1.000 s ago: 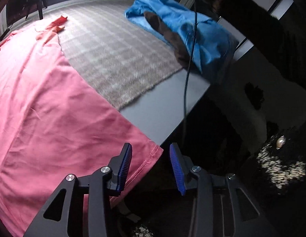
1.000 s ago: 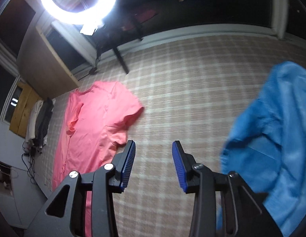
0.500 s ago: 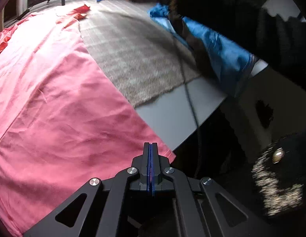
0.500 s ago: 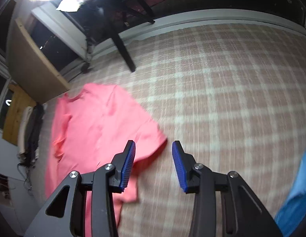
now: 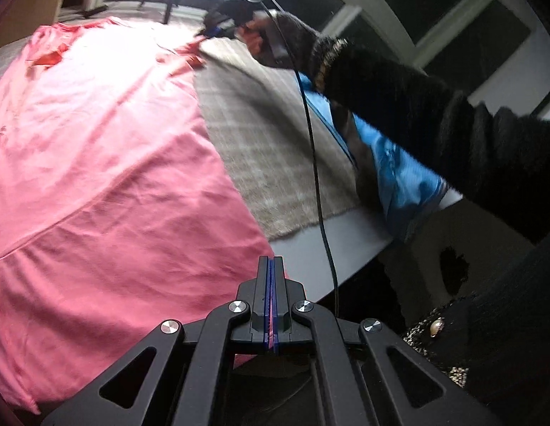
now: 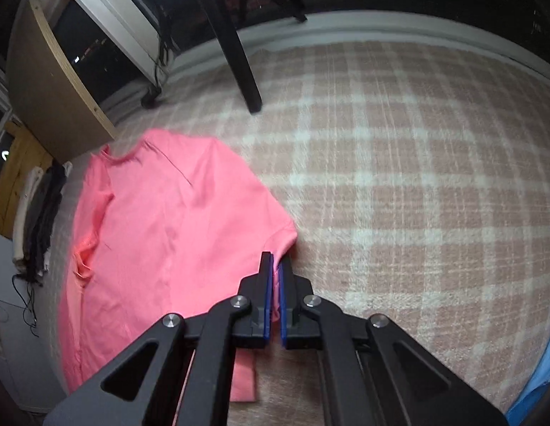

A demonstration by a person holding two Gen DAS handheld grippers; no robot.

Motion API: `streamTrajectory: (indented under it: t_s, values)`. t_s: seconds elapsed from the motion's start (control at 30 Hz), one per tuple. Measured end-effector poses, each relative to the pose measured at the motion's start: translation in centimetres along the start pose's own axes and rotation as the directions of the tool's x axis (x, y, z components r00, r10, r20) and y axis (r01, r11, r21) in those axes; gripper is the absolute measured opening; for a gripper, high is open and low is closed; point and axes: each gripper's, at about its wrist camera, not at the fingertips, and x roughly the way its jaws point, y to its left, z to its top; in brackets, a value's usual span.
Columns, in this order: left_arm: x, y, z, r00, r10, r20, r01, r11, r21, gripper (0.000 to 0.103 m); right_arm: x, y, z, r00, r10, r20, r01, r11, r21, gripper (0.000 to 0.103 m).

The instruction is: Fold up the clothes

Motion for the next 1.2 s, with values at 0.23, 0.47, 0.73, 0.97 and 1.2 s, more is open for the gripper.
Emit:
streamTrajectory:
  t_s: [0.23,0.47,0.73,0.97,1.2]
  values:
    - [2.3,-3.0,-1.4,0.996,0.011,-0.093,0.006,0.983,0.183,0.017,-0.5,1.4,0.2,0.998,-0.055,-0.011,0.055,0.998,-0.037,0.003]
    - [5.5,-6.1,-4.0,0.988,0.12,-0.097,-0.069,0.904,0.422,0.043,-0.1,0.3,-0.5,0.997,-0.077,-0.028,0.077,0.997,0.024,0.003]
    - [6.2,-6.6,-4.9,0.981,0.193,-0.018,-0.162,0.871,0.464,0.009,0.7,0.3,-0.6,0.995,-0.092,-0.031,0.093,0.995,0.033,0.003]
    - [2.6,-3.3,-2.7,0.998,0.057,0.023,-0.06,0.969,0.238,0.002,0.7,0.1,-0.5,0.995,-0.094,-0.02,0.095,0.994,0.061,0.003]
    - [-1.0,-0.8,-2.0,0.992,0.035,0.124,-0.047,0.995,0.093,0.002,-1.6,2.0,0.5,0.997,-0.068,0.046,0.063,0.993,0.097,0.003]
